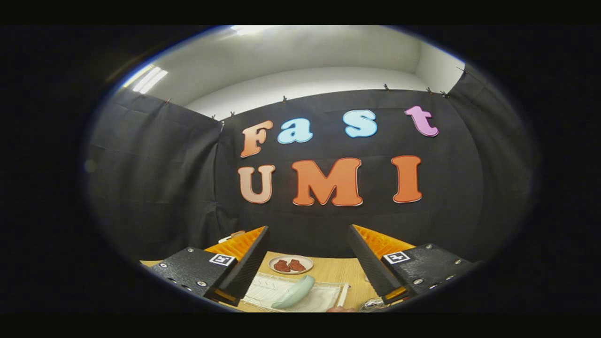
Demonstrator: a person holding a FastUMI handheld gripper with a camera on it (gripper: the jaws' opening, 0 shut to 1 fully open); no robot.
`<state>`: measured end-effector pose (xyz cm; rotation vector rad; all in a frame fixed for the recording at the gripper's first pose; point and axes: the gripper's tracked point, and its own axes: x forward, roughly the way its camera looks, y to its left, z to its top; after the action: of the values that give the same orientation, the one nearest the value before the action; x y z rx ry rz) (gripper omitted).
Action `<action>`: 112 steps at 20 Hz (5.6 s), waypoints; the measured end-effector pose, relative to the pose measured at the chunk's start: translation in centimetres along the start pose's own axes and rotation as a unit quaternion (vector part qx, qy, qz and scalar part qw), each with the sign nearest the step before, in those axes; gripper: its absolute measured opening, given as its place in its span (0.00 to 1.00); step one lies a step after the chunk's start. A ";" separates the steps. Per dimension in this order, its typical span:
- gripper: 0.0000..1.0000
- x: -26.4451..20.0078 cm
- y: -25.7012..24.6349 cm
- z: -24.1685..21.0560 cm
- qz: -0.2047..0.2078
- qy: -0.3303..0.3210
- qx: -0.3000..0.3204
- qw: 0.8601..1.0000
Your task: Take the plate from the dish rack, then take the spoon from the basket and place it into the plate.
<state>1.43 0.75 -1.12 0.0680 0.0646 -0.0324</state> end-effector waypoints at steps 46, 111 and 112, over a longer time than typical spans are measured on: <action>0.33 2.7 2.2 -27.8 -0.075 0.645 0.108 0.753; 0.41 -19.4 -4.6 -33.9 -0.078 0.487 0.371 0.787; 0.43 -18.9 -5.3 -33.4 -0.083 0.469 0.365 0.800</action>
<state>-19.67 -1.62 -33.46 0.8613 1.0648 -0.1987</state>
